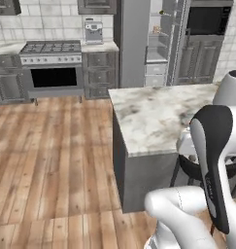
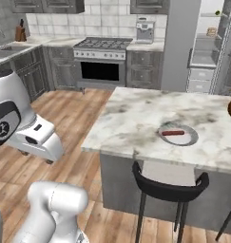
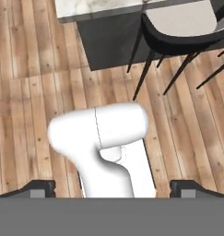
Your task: Pick up the tangerine and pear from the fridge and place one fruit on each plate on the dining counter.
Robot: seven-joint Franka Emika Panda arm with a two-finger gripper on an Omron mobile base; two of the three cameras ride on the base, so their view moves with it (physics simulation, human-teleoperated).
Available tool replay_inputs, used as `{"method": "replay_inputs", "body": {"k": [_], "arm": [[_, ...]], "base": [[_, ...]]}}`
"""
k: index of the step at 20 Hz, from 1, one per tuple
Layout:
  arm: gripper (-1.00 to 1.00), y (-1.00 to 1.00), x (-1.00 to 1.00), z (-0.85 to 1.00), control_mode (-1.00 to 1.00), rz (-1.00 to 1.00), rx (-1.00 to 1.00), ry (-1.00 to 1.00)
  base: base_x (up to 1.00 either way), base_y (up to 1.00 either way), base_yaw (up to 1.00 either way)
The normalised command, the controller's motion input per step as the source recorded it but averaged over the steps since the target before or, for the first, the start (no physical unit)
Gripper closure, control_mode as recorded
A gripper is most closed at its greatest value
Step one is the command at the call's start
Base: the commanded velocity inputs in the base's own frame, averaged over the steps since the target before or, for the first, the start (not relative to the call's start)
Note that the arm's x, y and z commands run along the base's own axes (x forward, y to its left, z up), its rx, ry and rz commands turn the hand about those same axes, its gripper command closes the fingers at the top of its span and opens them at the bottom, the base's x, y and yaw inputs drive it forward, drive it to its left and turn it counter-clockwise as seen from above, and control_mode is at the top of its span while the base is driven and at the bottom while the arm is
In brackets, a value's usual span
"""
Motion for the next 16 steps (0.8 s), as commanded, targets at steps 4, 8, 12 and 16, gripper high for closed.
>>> {"method": "replay_inputs", "body": {"k": [4, 8, 12, 16], "arm": [[-1.0, 0.0, 0.0, 0.0, 1.0, 0.0, 0.0, 0.0], [-1.0, 0.0, 0.0, 0.0, 1.0, 0.0, 0.0, 0.0], [-1.0, 0.0, 0.0, 0.0, 1.0, 0.0, 0.0, 0.0], [-1.0, 0.0, 0.0, 0.0, 1.0, 0.0, 0.0, 0.0]], "base": [[0.62, 1.0, 0.11], [0.67, 0.85, -0.03], [0.66, 0.96, -0.12], [0.7, 1.0, -0.13]]}}
